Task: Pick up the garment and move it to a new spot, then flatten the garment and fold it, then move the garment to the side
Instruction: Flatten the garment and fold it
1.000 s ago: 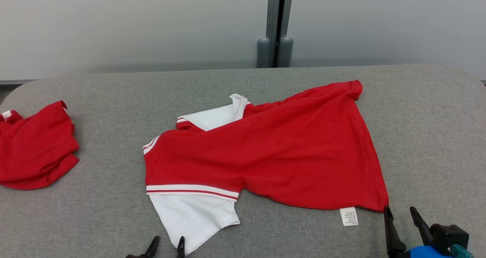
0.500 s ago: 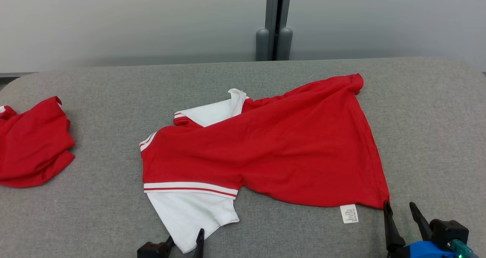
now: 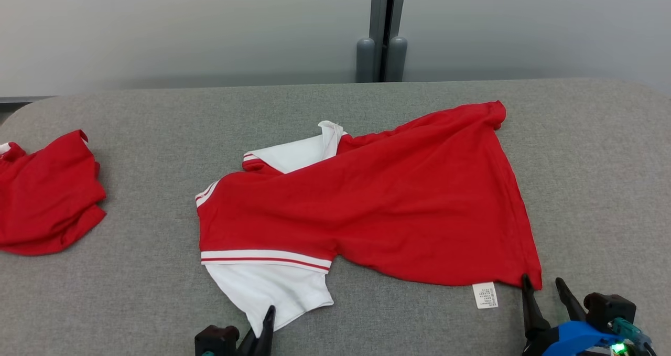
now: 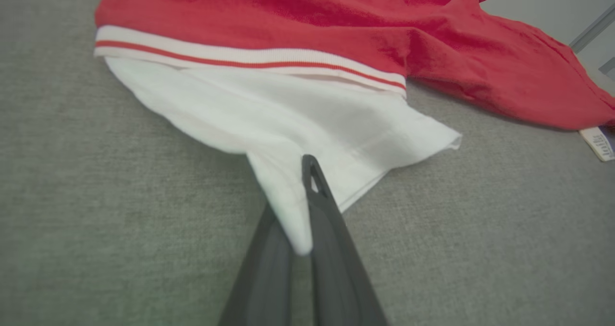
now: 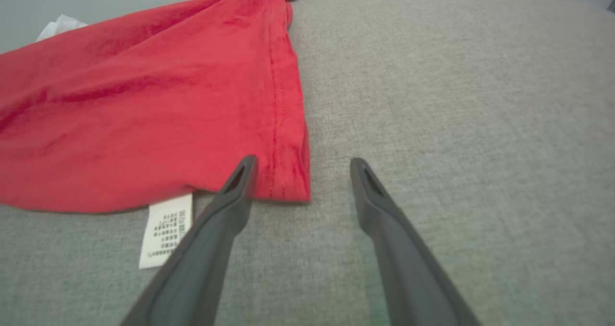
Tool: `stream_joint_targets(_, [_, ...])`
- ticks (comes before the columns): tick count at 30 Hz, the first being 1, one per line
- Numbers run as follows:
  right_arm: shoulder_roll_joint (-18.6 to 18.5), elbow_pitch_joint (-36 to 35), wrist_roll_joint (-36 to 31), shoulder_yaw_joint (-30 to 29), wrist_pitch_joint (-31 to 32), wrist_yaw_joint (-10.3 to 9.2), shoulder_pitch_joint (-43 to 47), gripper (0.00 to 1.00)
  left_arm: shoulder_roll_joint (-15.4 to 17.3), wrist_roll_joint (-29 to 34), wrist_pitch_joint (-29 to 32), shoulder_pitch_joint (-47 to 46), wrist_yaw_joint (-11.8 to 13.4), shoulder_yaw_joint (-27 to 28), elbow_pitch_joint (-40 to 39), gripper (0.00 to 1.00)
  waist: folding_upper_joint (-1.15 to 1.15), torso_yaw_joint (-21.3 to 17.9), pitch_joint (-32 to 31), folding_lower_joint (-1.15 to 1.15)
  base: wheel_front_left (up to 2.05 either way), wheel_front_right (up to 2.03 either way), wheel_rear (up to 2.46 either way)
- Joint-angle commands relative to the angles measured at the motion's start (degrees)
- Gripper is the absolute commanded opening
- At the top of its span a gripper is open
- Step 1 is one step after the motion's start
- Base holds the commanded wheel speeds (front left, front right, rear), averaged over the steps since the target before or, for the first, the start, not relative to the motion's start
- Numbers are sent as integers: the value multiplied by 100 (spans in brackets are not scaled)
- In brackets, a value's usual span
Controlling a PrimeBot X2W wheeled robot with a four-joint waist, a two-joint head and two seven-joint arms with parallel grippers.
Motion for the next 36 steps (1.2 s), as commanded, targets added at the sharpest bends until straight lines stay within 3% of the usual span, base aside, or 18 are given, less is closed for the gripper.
stream_joint_targets(1, [-12,99,57,8,-22,1,-120,100,-4,35,4,-70,-47,19,-66,0,-1,18,11,0,0,0,0])
stream_joint_targets(13, [17,990,715,454,13,3,-536,100,-3,53,3,-113,-45,-79,-318,0,-1,138,119,0,0,0,0])
stream_joint_targets(14, [27,1025,780,552,15,9,-559,95,-3,51,3,-119,-45,-78,-331,0,-1,145,127,0,0,0,0])
stream_joint_targets(15, [38,1044,845,673,16,9,-577,42,-3,44,4,-119,-44,-79,-343,0,-1,153,131,0,0,0,0])
stream_joint_targets(16, [43,1044,912,762,17,9,-592,0,-3,42,3,-115,-45,-77,-352,0,-1,159,134,0,0,0,0])
stream_joint_targets(22, [4,751,1100,971,-4,7,-658,0,-4,-9,3,-109,-17,16,-513,0,-1,165,147,0,0,0,0])
stream_joint_targets(30, [-44,-165,931,850,-13,2,-725,0,-3,-27,3,-364,-2,381,-918,0,-1,135,151,0,0,0,0])
stream_joint_targets(36, [-357,-701,861,942,-14,2,-1244,0,159,-16,3,-1209,-26,689,-1232,0,-1,60,286,0,0,0,0])
